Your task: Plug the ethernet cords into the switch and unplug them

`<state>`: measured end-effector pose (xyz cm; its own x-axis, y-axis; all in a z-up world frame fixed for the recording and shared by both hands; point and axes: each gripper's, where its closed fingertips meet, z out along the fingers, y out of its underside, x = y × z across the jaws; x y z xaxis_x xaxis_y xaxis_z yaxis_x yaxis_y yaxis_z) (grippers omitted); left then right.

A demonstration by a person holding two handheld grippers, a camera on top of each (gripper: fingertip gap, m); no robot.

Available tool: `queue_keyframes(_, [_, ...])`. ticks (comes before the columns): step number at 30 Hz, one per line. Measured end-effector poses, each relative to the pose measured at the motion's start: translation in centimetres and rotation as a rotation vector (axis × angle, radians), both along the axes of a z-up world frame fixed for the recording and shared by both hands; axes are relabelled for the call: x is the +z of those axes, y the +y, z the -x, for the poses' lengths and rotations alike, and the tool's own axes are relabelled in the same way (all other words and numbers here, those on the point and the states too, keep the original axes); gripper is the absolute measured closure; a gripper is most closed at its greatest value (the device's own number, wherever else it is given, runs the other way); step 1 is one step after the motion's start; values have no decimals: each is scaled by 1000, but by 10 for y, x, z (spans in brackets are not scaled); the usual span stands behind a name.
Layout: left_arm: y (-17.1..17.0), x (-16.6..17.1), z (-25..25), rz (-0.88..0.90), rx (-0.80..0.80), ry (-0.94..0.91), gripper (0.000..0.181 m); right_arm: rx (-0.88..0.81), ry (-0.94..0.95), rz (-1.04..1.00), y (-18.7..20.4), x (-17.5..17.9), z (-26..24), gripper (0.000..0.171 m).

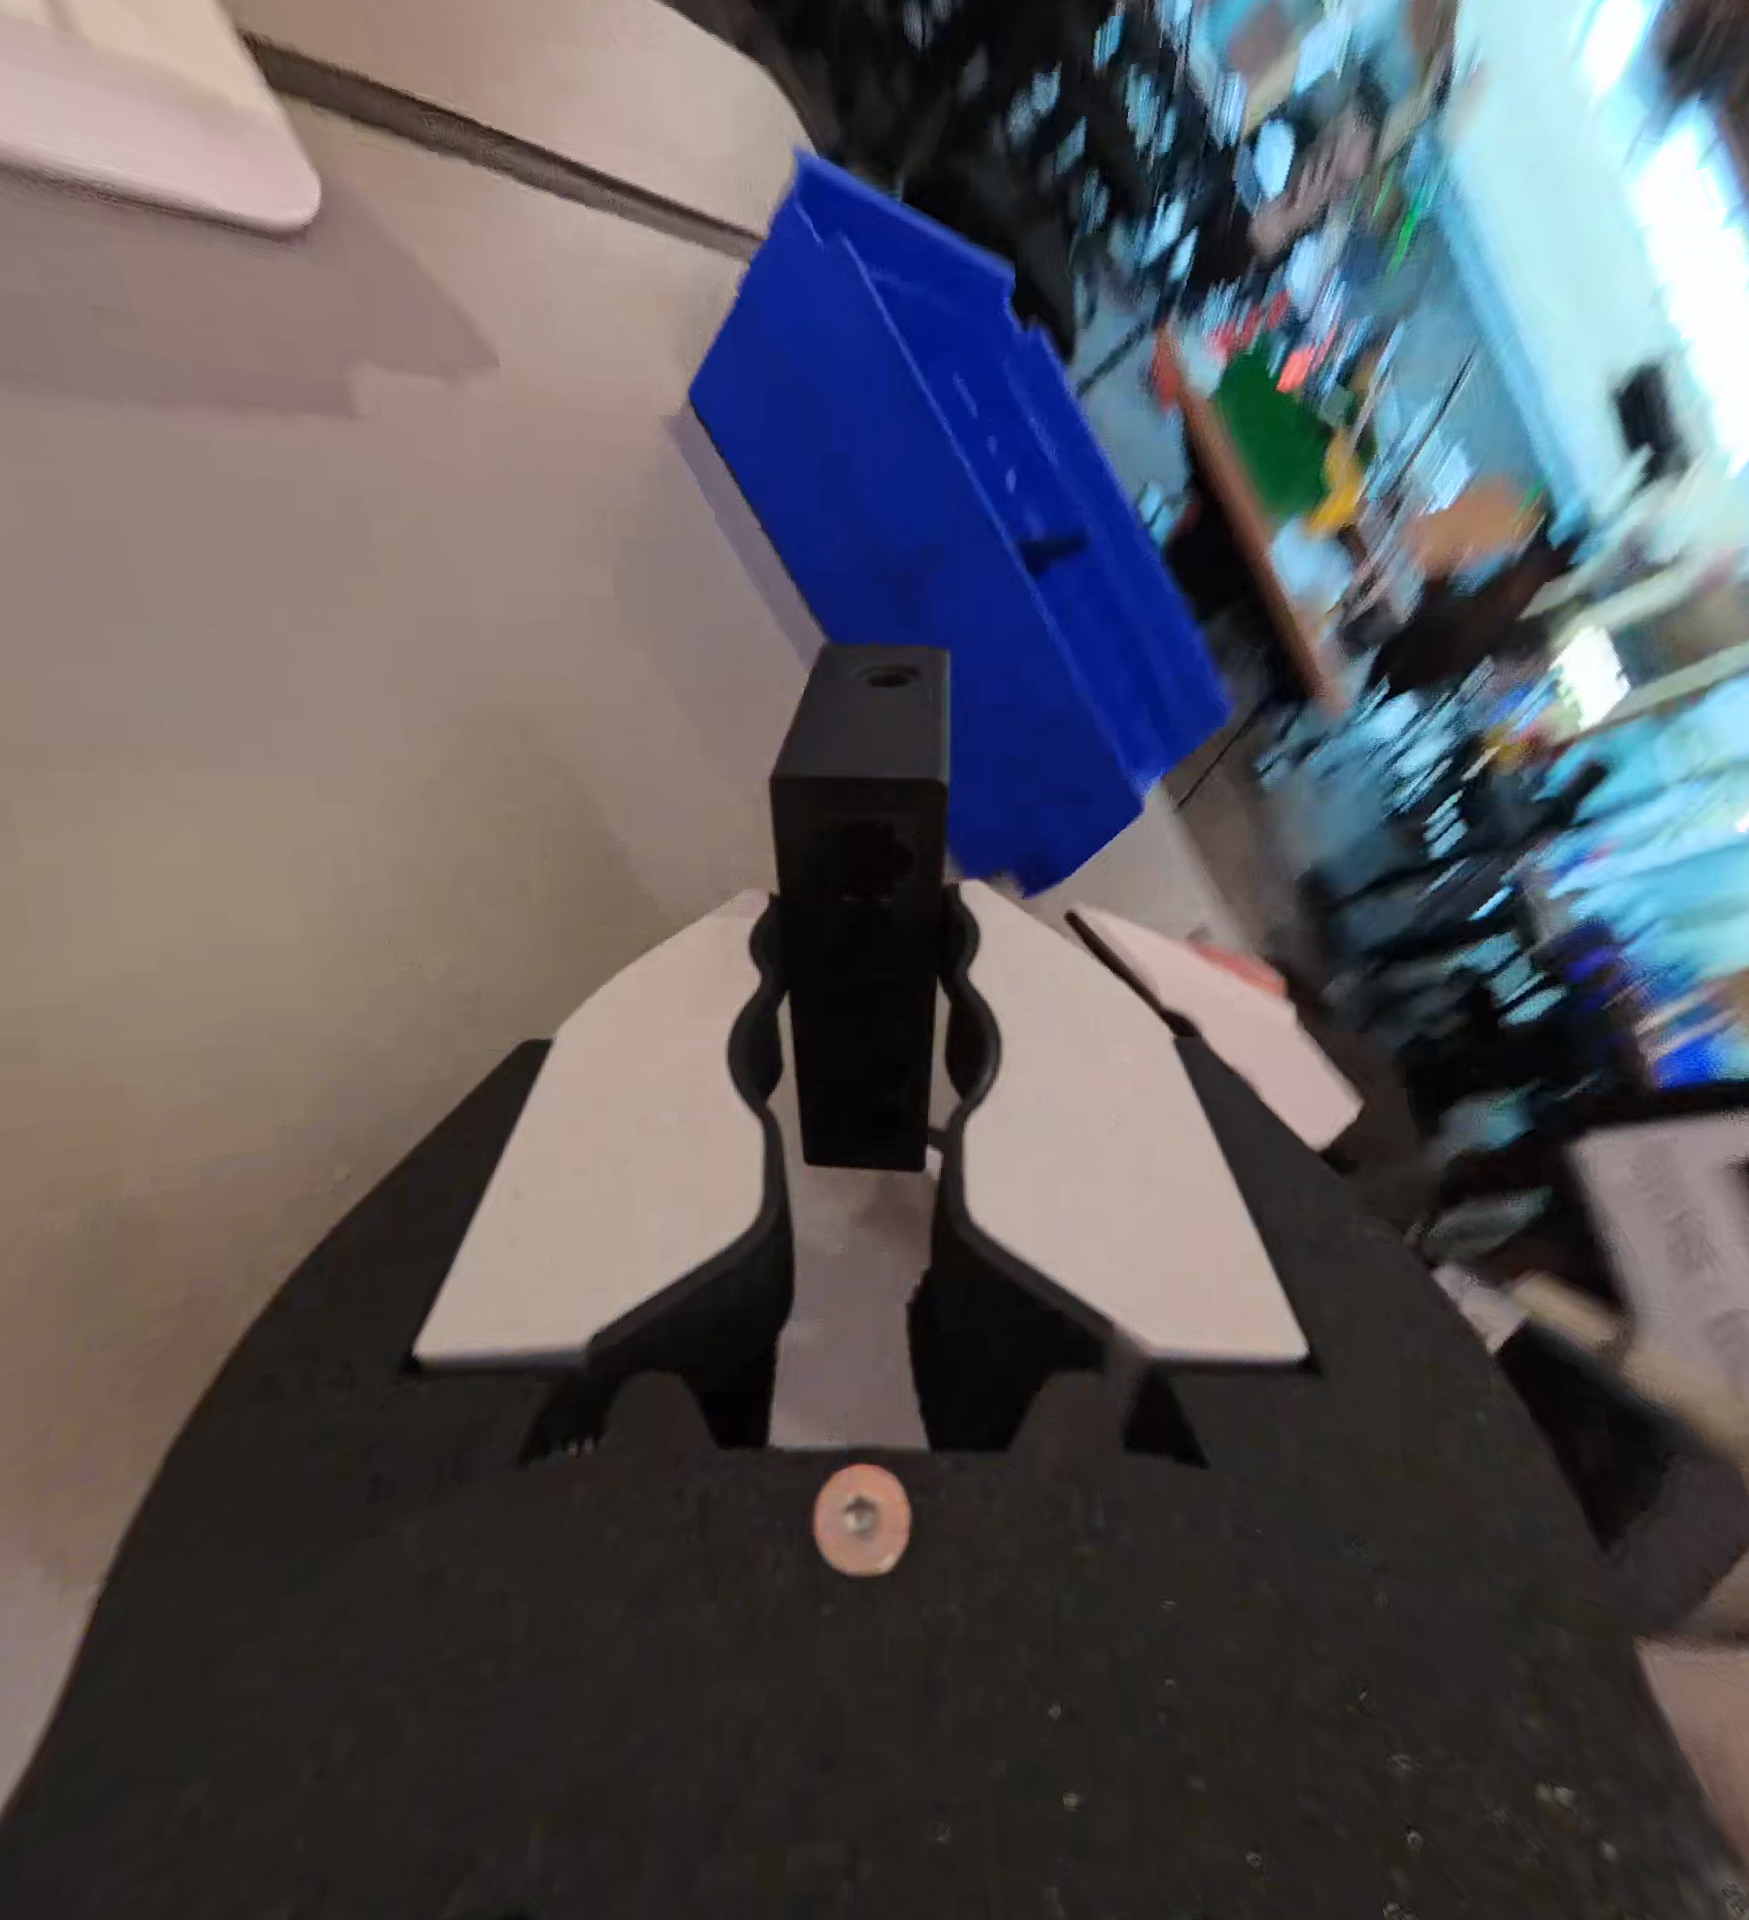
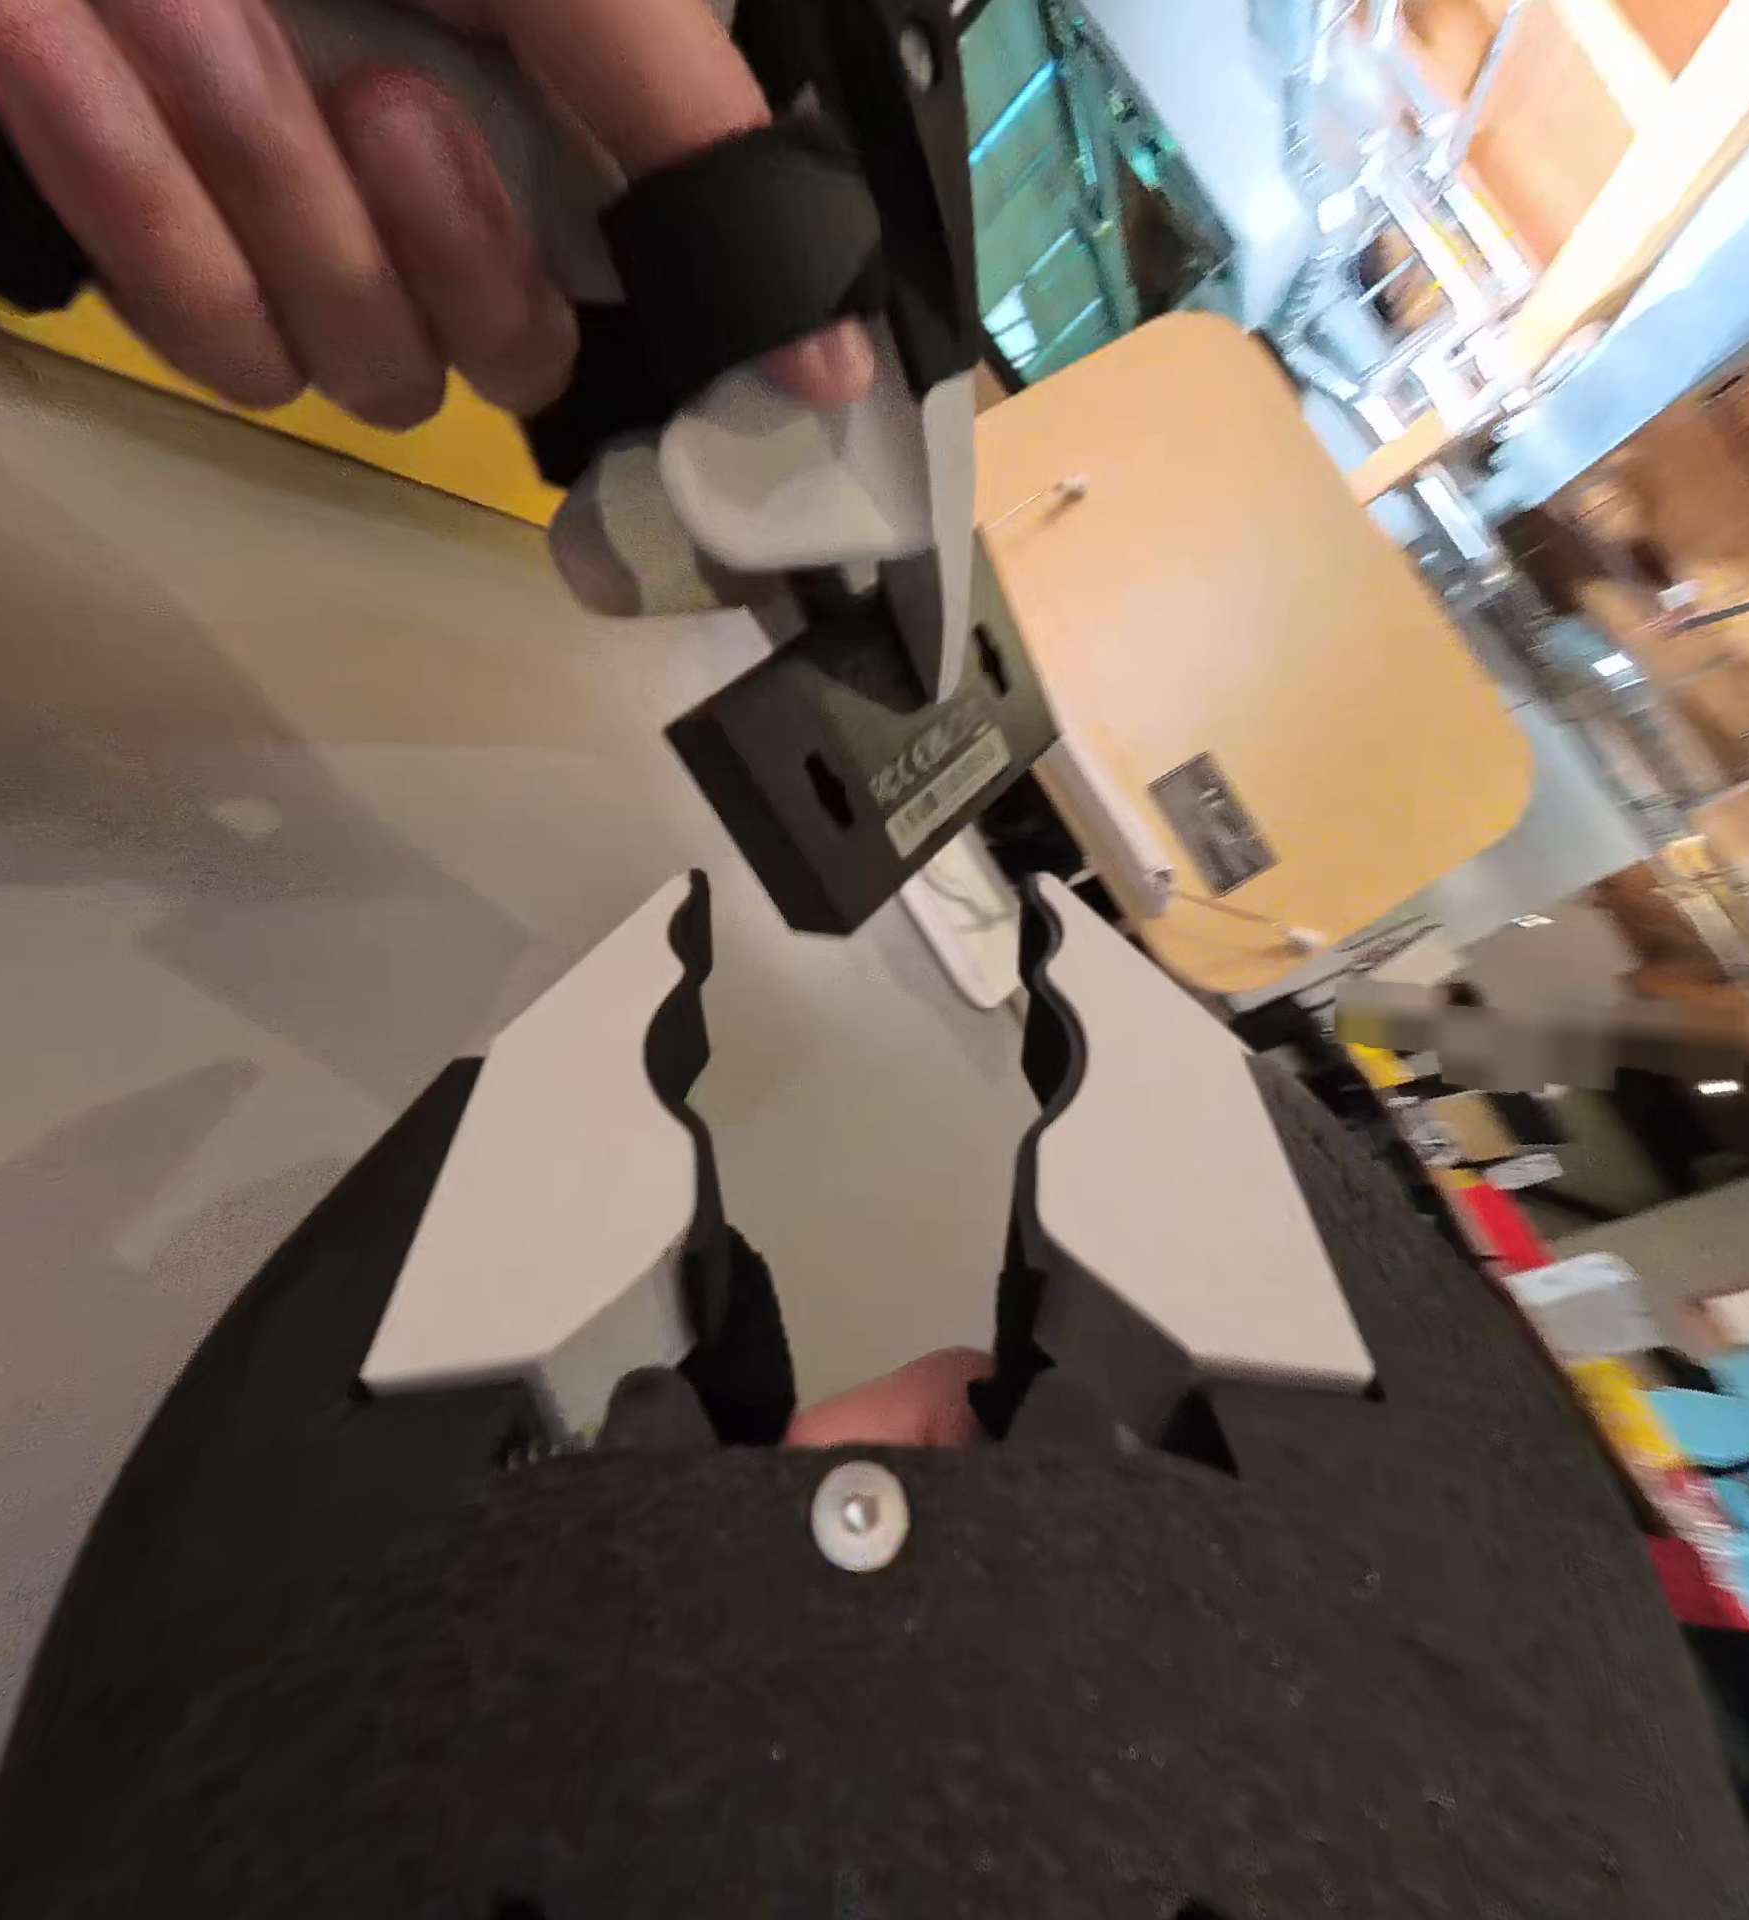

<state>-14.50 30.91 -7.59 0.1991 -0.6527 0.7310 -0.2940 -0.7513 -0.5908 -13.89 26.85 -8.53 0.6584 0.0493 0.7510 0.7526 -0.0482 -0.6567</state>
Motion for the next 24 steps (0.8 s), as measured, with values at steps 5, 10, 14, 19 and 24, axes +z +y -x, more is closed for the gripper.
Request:
queue_keyframes(5, [-4, -9, 0, 329, 176, -133, 154, -49, -235, -41, 11, -5, 7, 113])
queue_keyframes(10, [-9, -1, 2, 464, 188, -182, 154, -52, -397, -81, 20, -10, 13, 113])
queue_keyframes(14, [-18, 2, 3, 521, 182, -190, 154, -91, -469, -156, 27, 3, 8, 126])
queue_keyframes(19, [-21, 0, 6, 403, 119, -140, 153, -9, -437, -156, 33, 7, 6, 145])
queue_keyframes(24, [-7, 25, 44, -23, 104, -65, 132, 29, -262, -26, 65, -6, -29, 145])
